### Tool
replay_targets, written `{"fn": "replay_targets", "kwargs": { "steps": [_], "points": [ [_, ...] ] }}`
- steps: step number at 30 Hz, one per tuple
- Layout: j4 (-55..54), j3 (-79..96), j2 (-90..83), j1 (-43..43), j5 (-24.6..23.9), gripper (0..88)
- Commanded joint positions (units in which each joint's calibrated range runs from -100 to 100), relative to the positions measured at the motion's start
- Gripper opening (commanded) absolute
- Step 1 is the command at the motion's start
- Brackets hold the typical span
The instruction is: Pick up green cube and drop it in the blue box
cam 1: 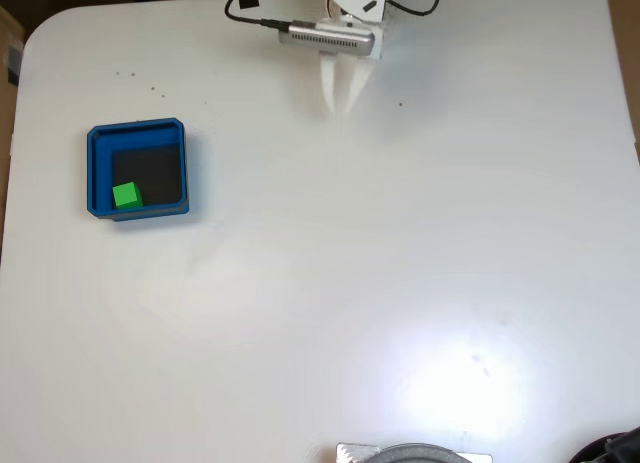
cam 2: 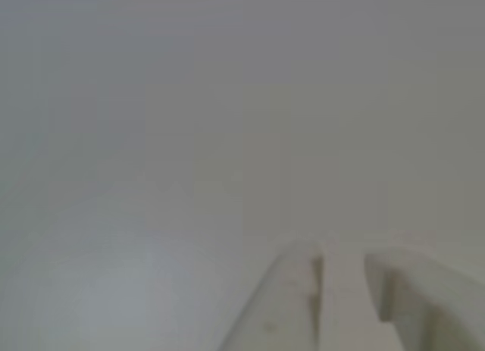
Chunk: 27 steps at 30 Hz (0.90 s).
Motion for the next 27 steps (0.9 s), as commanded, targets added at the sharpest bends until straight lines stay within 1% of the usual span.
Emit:
{"fn": "replay_targets", "kwargs": {
  "steps": [1,6,11,27],
  "points": [
    [-1.01,-0.30,-1.09,-6.37,0.20,1.6],
    [-1.01,-0.30,-1.09,-13.01,-0.05,1.6],
    [-1.01,-0.30,-1.09,-17.36,-0.10,1.6],
    [-1.01,-0.30,-1.00,-17.82,-0.10,1.6]
  ]
}}
